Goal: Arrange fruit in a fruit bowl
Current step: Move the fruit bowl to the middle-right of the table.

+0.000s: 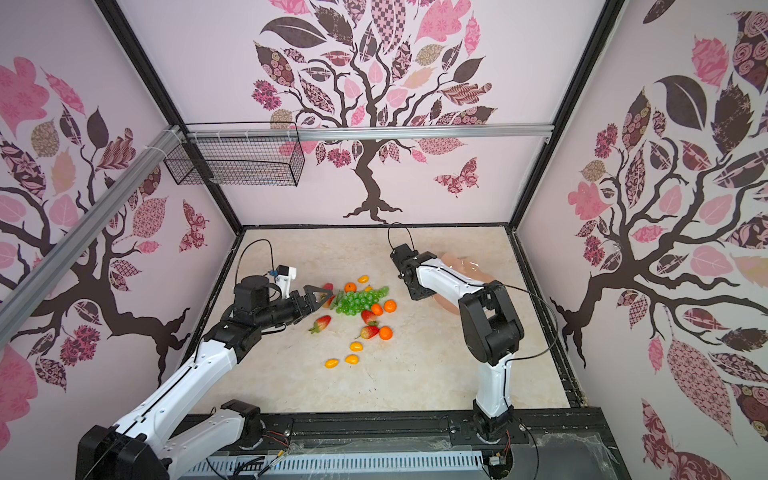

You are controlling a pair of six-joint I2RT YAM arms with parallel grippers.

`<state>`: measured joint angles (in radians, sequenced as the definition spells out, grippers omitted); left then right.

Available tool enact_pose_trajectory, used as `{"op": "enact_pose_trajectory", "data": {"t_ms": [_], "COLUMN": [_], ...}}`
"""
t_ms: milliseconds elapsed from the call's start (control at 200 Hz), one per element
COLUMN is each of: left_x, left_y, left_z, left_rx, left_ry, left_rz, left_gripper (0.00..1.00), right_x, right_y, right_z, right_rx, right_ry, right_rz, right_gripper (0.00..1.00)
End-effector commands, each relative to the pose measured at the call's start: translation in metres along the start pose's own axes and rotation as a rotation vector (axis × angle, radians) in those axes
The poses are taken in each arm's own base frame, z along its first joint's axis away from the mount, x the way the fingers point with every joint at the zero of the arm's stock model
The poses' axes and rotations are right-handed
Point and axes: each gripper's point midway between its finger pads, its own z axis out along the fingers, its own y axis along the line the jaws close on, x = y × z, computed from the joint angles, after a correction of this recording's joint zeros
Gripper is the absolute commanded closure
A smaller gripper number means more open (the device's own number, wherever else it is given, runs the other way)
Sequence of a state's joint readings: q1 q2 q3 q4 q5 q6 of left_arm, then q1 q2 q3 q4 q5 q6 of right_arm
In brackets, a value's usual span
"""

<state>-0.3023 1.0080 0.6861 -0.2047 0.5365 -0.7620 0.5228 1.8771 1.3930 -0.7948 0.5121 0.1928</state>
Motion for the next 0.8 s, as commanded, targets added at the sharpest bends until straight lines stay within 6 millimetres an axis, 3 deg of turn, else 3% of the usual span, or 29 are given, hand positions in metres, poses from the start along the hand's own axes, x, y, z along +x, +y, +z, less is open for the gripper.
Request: {"op": "enact_pose_trajectory", "data": {"t_ms": [0, 170, 330, 440, 635, 795], "left_x": [0.017, 0.036, 0.047, 0.052, 0.051, 0.046], "left_y": [0.005, 0.003, 0.014, 0.020, 0.028, 0.031], "left_z": [0.000, -0.001, -0.009, -0.012, -0.012, -0.012], "left_rx": [-0.032, -0.065, -0.108, -0.132, -0.176, -0.200], "left_ry": [0.037, 0.075, 0.077, 0.079, 0.077, 0.051], "left_rz": [0.017, 0.049, 0.053, 0.049, 0.029, 0.018], "left_gripper": [0.02, 0.02, 0.02, 0.02, 0.02, 0.02], "right_x": [0.032, 0.059, 0.065, 0.067, 0.066, 0.057], "right_y": [0.019, 0.046, 0.073, 0.085, 0.092, 0.088], "right_z": [-0.018, -0.032, -0.047, -0.044, -0.039, -0.050], "right_rx": [-0.079, -0.121, -0.193, -0.228, -0.242, -0.258], "right_ry": [0.042, 0.042, 0.022, 0.021, 0.023, -0.018], "right_rz": [0.001, -0.035, -0.050, -0.043, -0.040, -0.016], "right_gripper": [1.00, 1.00, 1.00, 1.00, 0.88, 0.70]}}
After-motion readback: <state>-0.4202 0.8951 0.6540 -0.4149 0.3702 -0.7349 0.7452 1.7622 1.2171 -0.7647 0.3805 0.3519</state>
